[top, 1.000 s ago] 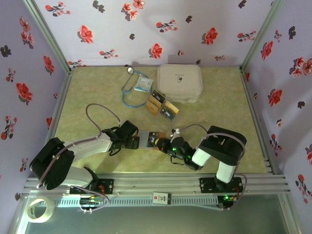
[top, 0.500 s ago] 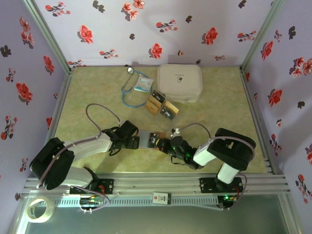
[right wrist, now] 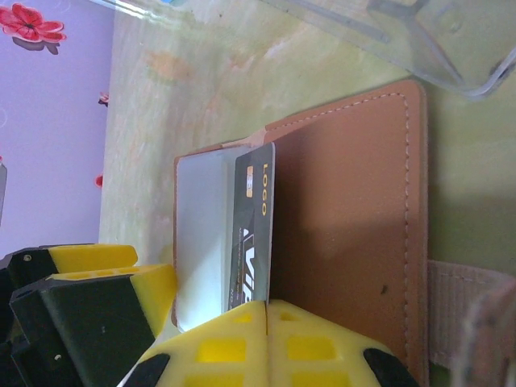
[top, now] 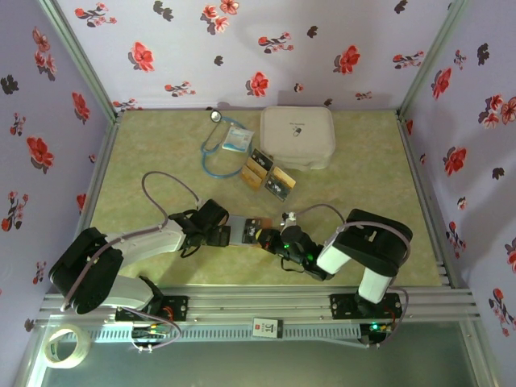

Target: Put the credit cards into the card holder

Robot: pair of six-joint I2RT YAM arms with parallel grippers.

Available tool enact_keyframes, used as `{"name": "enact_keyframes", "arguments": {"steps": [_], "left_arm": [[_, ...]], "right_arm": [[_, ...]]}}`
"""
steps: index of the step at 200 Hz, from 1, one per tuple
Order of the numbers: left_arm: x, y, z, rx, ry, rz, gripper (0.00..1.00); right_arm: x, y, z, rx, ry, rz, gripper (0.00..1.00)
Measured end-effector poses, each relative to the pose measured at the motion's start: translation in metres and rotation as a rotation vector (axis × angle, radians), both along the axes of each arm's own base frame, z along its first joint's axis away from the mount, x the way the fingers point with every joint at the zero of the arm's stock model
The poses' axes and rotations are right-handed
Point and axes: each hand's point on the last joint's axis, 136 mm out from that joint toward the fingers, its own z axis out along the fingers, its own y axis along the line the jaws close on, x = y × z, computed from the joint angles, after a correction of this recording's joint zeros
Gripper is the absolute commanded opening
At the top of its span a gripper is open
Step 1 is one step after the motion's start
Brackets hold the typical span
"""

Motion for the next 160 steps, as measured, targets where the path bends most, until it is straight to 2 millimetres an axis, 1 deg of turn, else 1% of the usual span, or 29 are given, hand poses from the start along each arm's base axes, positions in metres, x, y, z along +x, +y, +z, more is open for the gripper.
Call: {"name": "enact_keyframes", "arguments": {"steps": [49,91,112,132,160], "left_arm": [[0.000,-0.002,-0.001,-0.022,-0.012,-0.003,1.00],[-0.003,-0.020,0.007,-0.119,-0.031,-0.042,1.00],[-0.004,-0.030,0.010,-0.162,-0.037,-0.058,1.00],[-0.006,-0.039,0.011,-0.188,-0.041,-0.075,1.00],[-0.010,-0.052,0.013,-0.223,-0.046,-0.095,1.00]], "right_arm": [[0.001,-0.002,0.002,-0.001,-0.002,0.005,0.00],[0.002,-0.006,0.019,-0.033,-0.030,0.042,0.00],[0.006,-0.009,0.033,-0.063,-0.056,0.056,0.00],[0.012,-0.017,0.047,-0.085,-0.080,0.047,0.00],[0.021,-0.039,0.061,-0.119,-0.098,0.010,0.00]]}}
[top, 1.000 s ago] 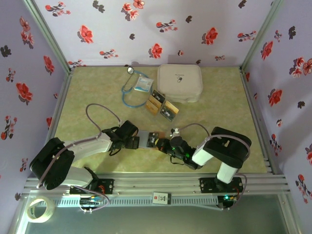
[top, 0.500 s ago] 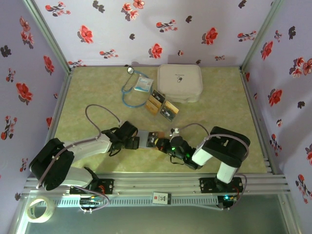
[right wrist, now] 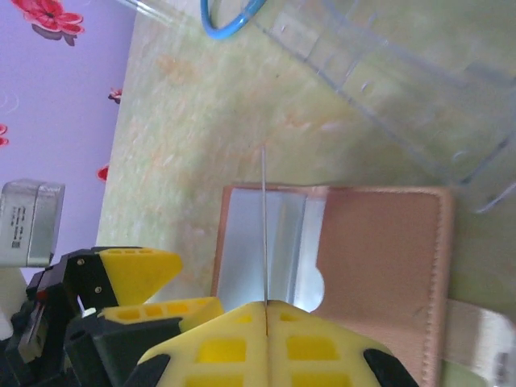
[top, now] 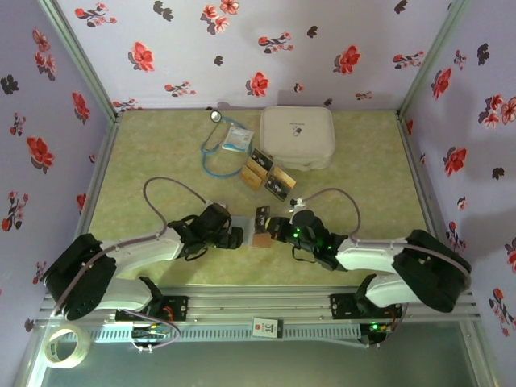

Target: Put the credit cards into the card holder

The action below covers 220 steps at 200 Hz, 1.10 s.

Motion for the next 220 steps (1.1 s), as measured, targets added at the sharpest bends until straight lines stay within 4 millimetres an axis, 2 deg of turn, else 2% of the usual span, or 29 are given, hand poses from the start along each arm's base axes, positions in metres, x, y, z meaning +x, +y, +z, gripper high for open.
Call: {"name": "enact_keyframes", "arguments": {"steps": [48,87,126,154,188,220], "left_arm": [[-0.006,-0.012,-0.011,0.006,0.017,-0.022,1.00],[-0.009,-0.021,-0.011,0.007,0.006,-0.027,1.00],[-0.019,-0.044,-0.002,-0.033,0.002,-0.068,1.00],[-0.018,-0.050,0.005,-0.043,-0.010,-0.070,1.00],[-0.013,-0.035,0.008,0.025,-0.029,-0.035,1.00],[-0.005,-0.018,0.013,0.079,-0.044,0.000,1.00]], "right_arm": [[0.010,-0.040,0.018,-0.033,-0.027,-0.077,0.00],[0.012,-0.059,0.016,-0.073,-0.018,-0.103,0.00],[0.007,-0.058,0.003,-0.102,0.018,-0.065,0.00],[0.002,-0.054,-0.010,-0.122,0.060,-0.027,0.00],[0.000,-0.046,-0.004,-0.082,0.051,0.009,0.00],[0.002,-0.033,0.015,-0.002,0.006,0.042,0.00]]}}
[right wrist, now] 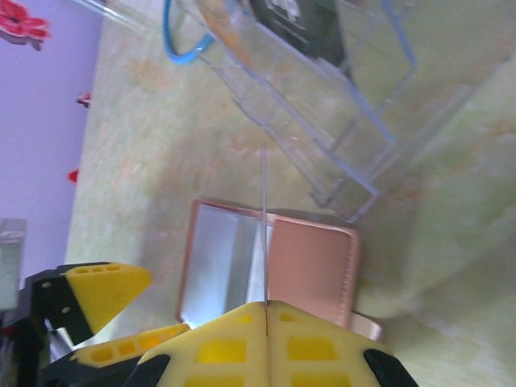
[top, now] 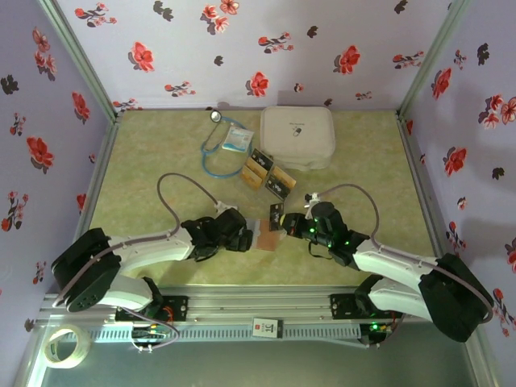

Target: Put the credit cards into the card holder

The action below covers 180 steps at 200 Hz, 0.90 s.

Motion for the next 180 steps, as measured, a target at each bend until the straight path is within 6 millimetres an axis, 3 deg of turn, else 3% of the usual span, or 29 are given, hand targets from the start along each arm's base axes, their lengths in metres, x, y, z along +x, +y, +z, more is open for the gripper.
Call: {"name": "enact_keyframes", "arguments": {"steps": [46,73,180], "left_arm": [[0.013,0.023,0.003,0.065,-0.019,0.007,1.00],[0.020,0.031,0.006,0.070,-0.029,0.020,1.00],[0.017,0.030,0.005,0.055,-0.029,-0.030,1.00]], "right_arm": [[-0.008,0.022,0.001,0.038,-0.013,0.054,0.00],[-0.011,0.025,-0.002,0.045,-0.012,0.057,0.00],[-0.015,0.039,-0.022,0.028,0.015,0.067,0.00]]}}
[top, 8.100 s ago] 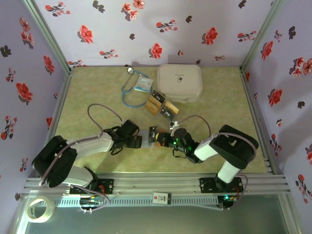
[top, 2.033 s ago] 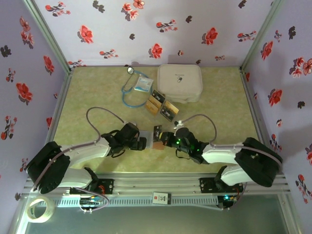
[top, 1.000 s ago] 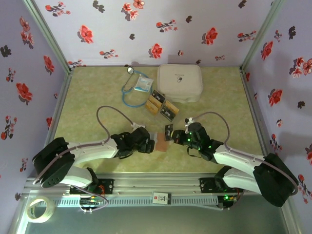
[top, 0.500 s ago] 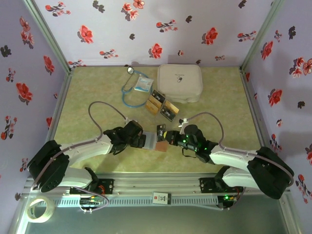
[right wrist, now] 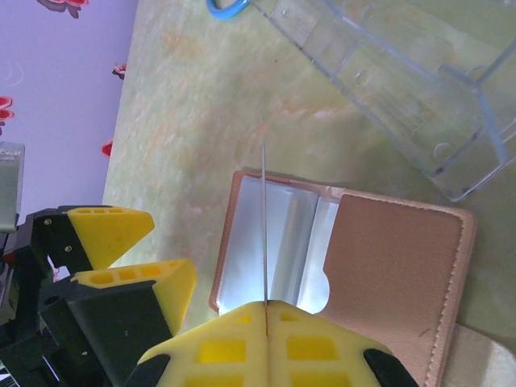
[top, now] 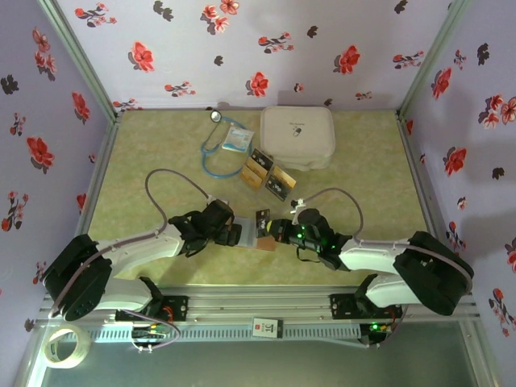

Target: Put the credit cards into the card holder

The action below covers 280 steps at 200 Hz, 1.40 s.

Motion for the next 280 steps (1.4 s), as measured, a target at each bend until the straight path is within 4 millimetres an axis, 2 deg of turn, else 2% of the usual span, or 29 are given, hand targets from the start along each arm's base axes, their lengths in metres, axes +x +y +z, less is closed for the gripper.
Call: {"name": "enact_keyframes", "arguments": {"steps": [30,93,190,280], "left_arm": [[-0.002,0.003,-0.005,0.012,0.005,-0.007,1.00],[-0.005,0.005,-0.016,0.034,0.022,-0.010,1.00],[-0.006,0.012,-0.030,0.082,0.042,0.004,1.00],[-0.005,0.013,-0.031,0.071,0.046,0.040,1.00]], "right_arm": [[0.000,0.005,0.003,0.026,-0.018,-0.010,0.00],[-0.001,0.009,-0.004,0.030,-0.019,-0.027,0.00],[0.000,0.007,-0.009,0.047,-0.018,-0.056,0.00],[-0.004,0.010,-0.014,0.053,-0.019,-0.062,0.00]]}}
